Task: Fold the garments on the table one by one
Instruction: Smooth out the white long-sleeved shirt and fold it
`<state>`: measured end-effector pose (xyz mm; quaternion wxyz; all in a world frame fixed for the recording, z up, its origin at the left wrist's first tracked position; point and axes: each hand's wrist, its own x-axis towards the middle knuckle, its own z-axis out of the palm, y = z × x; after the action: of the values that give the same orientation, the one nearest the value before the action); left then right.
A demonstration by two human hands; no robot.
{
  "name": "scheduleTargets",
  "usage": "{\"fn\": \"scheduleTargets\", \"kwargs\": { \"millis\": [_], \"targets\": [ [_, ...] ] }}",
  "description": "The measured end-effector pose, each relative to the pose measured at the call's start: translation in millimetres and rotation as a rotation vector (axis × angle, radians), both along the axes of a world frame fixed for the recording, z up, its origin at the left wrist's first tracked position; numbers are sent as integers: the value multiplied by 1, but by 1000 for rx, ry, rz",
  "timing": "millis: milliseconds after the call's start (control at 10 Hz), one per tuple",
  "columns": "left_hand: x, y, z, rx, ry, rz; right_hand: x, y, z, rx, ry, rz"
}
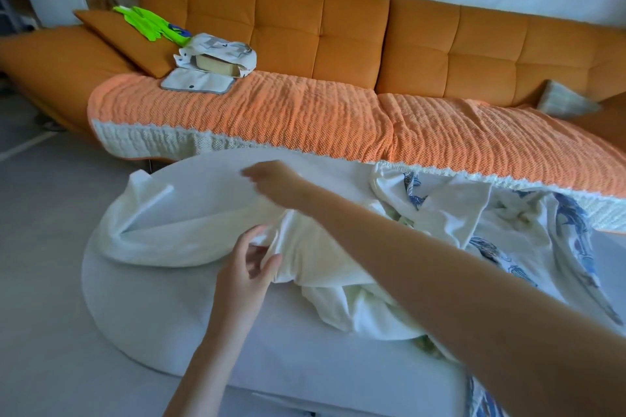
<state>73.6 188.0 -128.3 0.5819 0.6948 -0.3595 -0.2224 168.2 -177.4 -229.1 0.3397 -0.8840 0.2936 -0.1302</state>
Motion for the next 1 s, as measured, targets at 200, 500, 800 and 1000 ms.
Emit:
{"fn": "scheduleTargets", "kwargs": {
  "millis": [200,500,800,1000],
  "targets": [
    [1,-8,1,-174,189,21,-239,129,169,132,277,-450],
    [22,-8,11,-382,396,383,-232,128,174,507,574,-398],
    [30,-6,6,-323,391,401,-208,125,185,458,-257,-657],
    [36,-6,1,-311,265,475,-204,106,210,99,-521,-601]
  ]
}}
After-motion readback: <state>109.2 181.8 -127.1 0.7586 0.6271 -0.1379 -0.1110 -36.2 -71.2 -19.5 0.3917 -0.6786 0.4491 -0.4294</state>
